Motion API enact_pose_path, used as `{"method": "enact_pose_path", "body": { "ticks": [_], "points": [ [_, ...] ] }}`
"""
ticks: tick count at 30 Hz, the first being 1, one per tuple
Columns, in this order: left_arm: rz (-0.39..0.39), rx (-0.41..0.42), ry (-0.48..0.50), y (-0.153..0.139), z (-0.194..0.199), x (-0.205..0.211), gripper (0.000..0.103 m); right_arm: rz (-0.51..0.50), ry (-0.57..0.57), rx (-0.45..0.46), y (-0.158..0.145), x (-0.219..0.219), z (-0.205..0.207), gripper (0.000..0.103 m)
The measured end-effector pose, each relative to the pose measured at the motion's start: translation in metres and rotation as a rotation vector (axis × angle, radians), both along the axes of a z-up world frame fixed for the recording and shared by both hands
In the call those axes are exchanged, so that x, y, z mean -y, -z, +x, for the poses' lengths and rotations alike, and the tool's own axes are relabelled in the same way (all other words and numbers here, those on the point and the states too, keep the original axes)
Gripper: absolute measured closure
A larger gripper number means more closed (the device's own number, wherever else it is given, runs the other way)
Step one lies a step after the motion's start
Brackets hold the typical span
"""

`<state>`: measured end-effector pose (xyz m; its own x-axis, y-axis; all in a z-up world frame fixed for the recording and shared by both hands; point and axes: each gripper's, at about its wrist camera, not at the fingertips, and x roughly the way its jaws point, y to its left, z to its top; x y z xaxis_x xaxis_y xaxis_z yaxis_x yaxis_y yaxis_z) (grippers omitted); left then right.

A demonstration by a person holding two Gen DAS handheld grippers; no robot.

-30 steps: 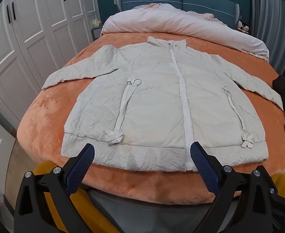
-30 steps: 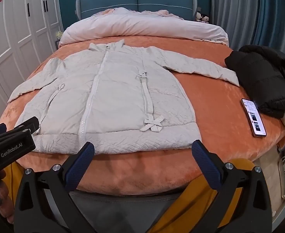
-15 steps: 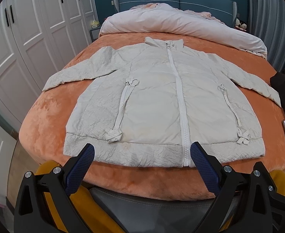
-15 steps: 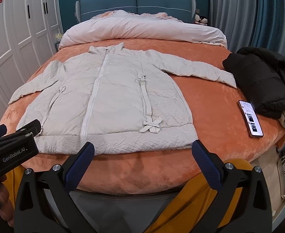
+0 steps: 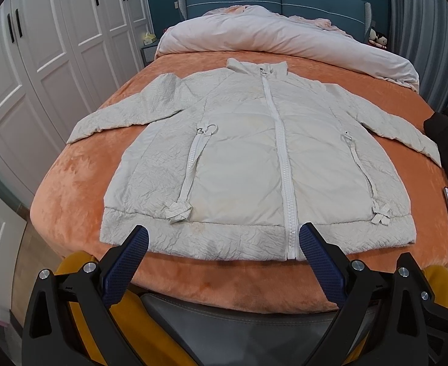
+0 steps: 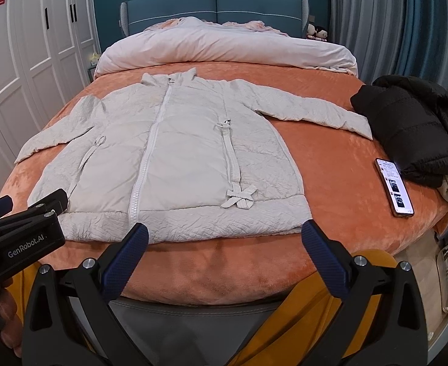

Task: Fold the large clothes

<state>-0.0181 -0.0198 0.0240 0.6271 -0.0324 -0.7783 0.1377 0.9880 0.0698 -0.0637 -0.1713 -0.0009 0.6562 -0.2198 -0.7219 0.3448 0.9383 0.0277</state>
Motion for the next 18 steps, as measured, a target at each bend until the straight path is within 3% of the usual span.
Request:
{"method": "enact_pose_path", "body": {
  "ticks": [18],
  "points": [
    [0.0, -0.001, 0.0, -0.0004, -0.0031, 0.0013, 0.006, -0.001, 0.0, 0.0, -0.0008, -0.0013, -0.0001, 0.005]
  ]
}}
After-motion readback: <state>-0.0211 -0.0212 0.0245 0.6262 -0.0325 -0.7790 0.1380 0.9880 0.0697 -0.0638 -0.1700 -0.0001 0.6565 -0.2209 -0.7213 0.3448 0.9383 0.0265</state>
